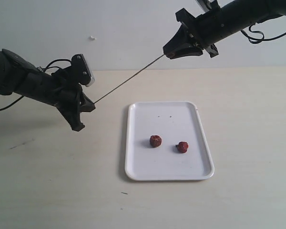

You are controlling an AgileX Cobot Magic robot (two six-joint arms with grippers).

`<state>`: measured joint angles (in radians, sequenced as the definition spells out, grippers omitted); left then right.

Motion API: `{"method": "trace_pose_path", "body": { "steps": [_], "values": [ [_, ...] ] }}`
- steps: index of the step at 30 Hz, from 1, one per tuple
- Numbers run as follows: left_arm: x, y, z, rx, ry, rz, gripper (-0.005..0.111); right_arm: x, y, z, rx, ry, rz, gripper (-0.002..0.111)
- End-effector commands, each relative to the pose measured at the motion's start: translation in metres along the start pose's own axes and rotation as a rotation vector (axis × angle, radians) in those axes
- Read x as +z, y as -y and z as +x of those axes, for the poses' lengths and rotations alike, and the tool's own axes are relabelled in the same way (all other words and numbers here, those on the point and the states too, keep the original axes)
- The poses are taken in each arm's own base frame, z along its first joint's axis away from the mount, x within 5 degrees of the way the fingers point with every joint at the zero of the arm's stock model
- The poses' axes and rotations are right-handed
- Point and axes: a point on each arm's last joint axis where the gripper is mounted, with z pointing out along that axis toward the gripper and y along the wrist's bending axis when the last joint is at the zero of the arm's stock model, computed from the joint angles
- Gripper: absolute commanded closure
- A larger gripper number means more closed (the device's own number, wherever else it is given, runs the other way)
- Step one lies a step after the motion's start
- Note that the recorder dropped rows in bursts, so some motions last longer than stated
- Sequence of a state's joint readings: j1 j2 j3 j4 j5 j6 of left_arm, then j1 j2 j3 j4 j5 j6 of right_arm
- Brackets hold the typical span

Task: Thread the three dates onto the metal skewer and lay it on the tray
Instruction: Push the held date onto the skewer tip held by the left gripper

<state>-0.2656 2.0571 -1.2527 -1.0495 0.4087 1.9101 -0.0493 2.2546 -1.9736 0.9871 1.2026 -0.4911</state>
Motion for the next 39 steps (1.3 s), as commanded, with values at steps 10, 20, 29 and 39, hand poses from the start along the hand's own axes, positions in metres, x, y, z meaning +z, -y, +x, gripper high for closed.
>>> {"method": "trace_pose_path", "body": {
  "steps": [10, 20, 29, 39],
  "values": [
    [-0.002, 0.001, -0.005, -0.002, 0.029, 0.018, 0.107, -0.002, -0.004, -0.002, -0.011, 0.007, -0.005, 0.084],
    [-0.002, 0.003, -0.007, 0.020, 0.054, 0.042, 0.107, -0.002, -0.005, -0.001, -0.012, -0.004, -0.010, 0.084],
    [-0.002, 0.005, -0.010, 0.019, 0.083, 0.064, 0.107, -0.002, -0.005, 0.000, -0.010, -0.007, -0.016, 0.084],
    [-0.002, 0.005, -0.012, 0.010, 0.096, 0.066, 0.107, 0.007, -0.013, 0.002, -0.026, -0.026, -0.022, 0.084]
  ]
}}
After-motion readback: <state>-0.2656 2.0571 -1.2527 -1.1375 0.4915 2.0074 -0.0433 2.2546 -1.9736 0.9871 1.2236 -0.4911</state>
